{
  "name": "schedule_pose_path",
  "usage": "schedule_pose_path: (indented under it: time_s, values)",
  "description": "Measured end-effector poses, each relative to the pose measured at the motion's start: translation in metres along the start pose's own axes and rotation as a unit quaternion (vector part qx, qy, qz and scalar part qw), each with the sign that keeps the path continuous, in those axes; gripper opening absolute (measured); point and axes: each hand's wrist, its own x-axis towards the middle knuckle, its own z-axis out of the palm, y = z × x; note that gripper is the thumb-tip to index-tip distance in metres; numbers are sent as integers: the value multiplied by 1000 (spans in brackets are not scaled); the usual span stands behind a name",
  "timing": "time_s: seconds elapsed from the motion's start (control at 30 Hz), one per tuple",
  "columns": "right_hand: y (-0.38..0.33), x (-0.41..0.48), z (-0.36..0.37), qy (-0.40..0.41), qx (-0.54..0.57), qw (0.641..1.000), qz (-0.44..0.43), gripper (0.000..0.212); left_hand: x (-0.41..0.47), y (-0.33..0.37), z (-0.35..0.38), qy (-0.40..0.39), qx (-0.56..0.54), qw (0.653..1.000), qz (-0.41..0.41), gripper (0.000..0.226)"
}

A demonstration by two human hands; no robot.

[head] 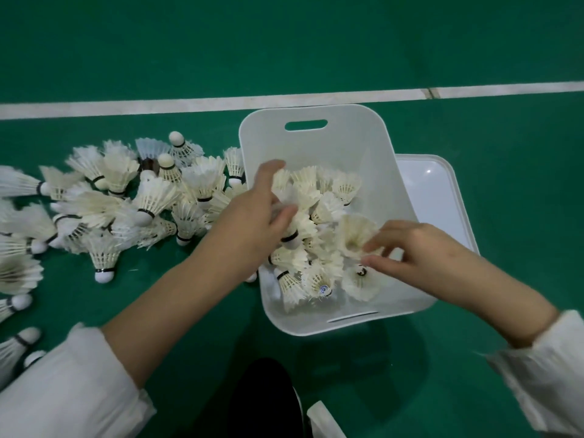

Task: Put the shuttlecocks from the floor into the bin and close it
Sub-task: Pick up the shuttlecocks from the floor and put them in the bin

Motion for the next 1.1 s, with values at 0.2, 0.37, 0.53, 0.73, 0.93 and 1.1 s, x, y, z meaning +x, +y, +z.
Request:
schedule_pose_path:
  time_s: [0.2,0.37,0.53,0.73,0.93,1.1]
  values:
    - [29,10,26,-138,-82,982,96,31,-2,-5,-1,2,21,1000,10,14]
    - [30,28,50,-214,-122,963,111,37,-5,-7,7,3,48,996,71,12]
    - [28,28,55,-227,-126,961,94,45,-4,-11,8,8,57,994,96,11]
    - [1,10,6,3,23,999,37,42,-4,-14,15,12,77,987,144,11]
    - [-31,24,7,16,279,956,93,27,-6,-11,30,-19,67,978,195,8]
    - [-29,42,11,-18,401,907,124,20,-4,-16,29,-29,78,972,222,18]
